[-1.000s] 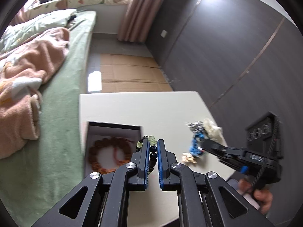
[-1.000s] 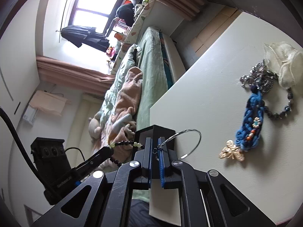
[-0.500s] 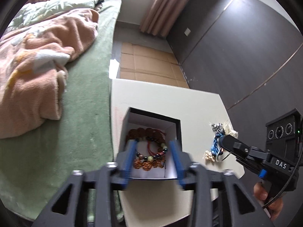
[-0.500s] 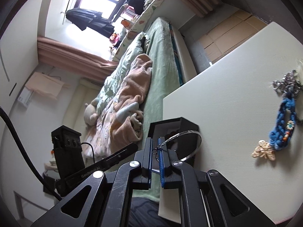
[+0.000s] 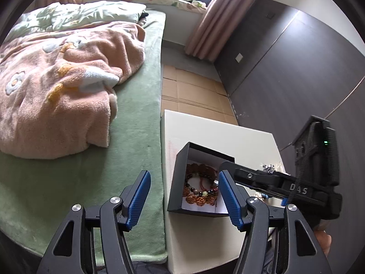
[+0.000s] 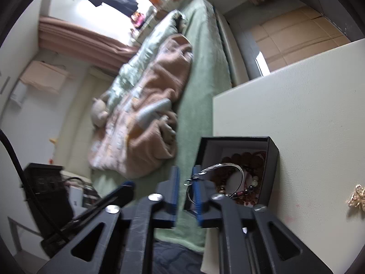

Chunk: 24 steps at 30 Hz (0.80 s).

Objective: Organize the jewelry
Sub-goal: 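Move both open tools back from the box to the jewelry pile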

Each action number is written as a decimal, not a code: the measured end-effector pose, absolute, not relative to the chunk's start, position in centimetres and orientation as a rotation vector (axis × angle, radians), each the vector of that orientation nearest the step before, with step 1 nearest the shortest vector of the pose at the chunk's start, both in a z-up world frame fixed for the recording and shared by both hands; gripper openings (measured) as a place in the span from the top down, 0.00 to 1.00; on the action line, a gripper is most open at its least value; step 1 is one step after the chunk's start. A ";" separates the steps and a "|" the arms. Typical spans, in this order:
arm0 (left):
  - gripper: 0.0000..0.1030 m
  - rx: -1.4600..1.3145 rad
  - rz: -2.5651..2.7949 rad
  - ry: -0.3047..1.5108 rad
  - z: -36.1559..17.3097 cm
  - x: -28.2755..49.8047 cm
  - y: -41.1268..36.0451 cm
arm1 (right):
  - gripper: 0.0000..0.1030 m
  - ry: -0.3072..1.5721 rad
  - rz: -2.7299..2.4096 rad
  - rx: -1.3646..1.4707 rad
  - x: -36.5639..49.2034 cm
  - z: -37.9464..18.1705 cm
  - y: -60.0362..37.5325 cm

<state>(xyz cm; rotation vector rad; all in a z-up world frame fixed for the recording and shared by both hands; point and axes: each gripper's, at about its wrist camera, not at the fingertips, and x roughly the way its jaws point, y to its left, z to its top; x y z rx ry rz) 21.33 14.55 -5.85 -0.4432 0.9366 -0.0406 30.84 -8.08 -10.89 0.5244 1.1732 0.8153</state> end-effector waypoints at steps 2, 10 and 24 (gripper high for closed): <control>0.39 -0.444 -0.037 0.938 -5.9 21.2 14.7 | 0.39 1.227 0.799 0.461 31.2 -11.6 -7.0; 0.39 -0.445 -0.063 0.934 -6.0 21.6 13.6 | 0.33 1.276 0.809 0.404 30.8 -11.3 -7.7; 0.39 -0.367 -0.138 0.904 -5.2 23.1 7.0 | 0.33 1.086 0.595 0.485 28.4 -9.3 -19.4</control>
